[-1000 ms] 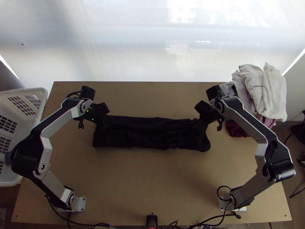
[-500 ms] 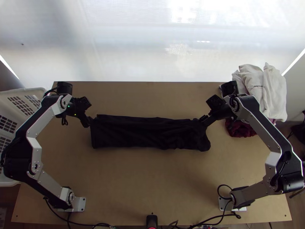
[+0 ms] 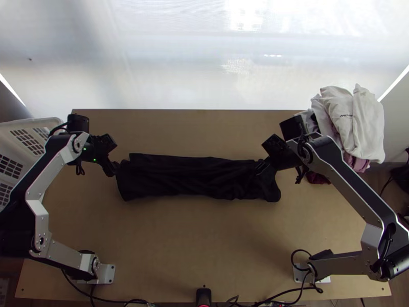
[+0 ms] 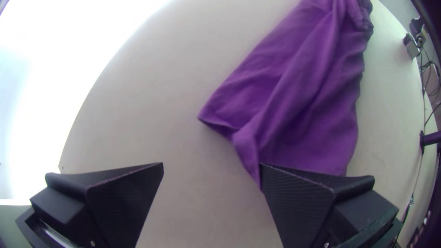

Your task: Fold the t-shirt

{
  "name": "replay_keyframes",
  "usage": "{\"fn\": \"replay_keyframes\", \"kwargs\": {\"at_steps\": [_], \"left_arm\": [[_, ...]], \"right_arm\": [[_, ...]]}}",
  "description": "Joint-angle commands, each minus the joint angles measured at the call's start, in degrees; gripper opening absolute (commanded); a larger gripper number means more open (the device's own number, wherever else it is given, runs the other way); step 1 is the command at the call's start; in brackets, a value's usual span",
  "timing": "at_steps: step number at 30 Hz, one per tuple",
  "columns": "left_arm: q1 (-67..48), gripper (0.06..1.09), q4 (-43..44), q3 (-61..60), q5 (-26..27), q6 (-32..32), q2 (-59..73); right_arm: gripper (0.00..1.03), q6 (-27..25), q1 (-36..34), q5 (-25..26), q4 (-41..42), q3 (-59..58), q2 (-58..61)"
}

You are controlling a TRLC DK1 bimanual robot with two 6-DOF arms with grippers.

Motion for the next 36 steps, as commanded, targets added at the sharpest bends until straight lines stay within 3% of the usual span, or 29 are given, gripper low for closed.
{"fn": "replay_keyframes", "kwargs": {"at_steps": [1, 11, 17, 25, 33, 36], "left_arm": [[-9.1, 1.04, 0.9, -5.9, 0.1, -2.5, -3.8], [-12.7, 1.04, -1.2, -6.3, 0.1, -7.0, -9.7], [-18.1, 1.04, 8.8, -18.8, -3.7, -9.6, -27.7], [-27.0, 1.04, 23.9, -35.4, -10.0, -12.0, -40.3], [-26.8, 1.04, 48.7, -46.2, -10.2, -1.7, -38.5], [-26.4, 1.04, 53.5, -47.0, -10.2, -1.7, -37.1]], "right_arm": [[0.79, 1.3, 3.1, 0.0, -0.1, -1.8, 0.1], [0.79, 3.4, 4.8, 0.0, 0.4, -1.1, -0.9], [0.76, 5.6, 10.7, 0.7, 3.9, -0.7, -0.6], [0.03, 6.3, 15.2, 1.2, 12.4, -3.1, 2.0], [0.03, 6.3, 17.1, 1.7, 18.8, -7.0, 6.7], [0.03, 7.2, 17.6, 1.7, 19.2, -6.5, 7.4]]}}
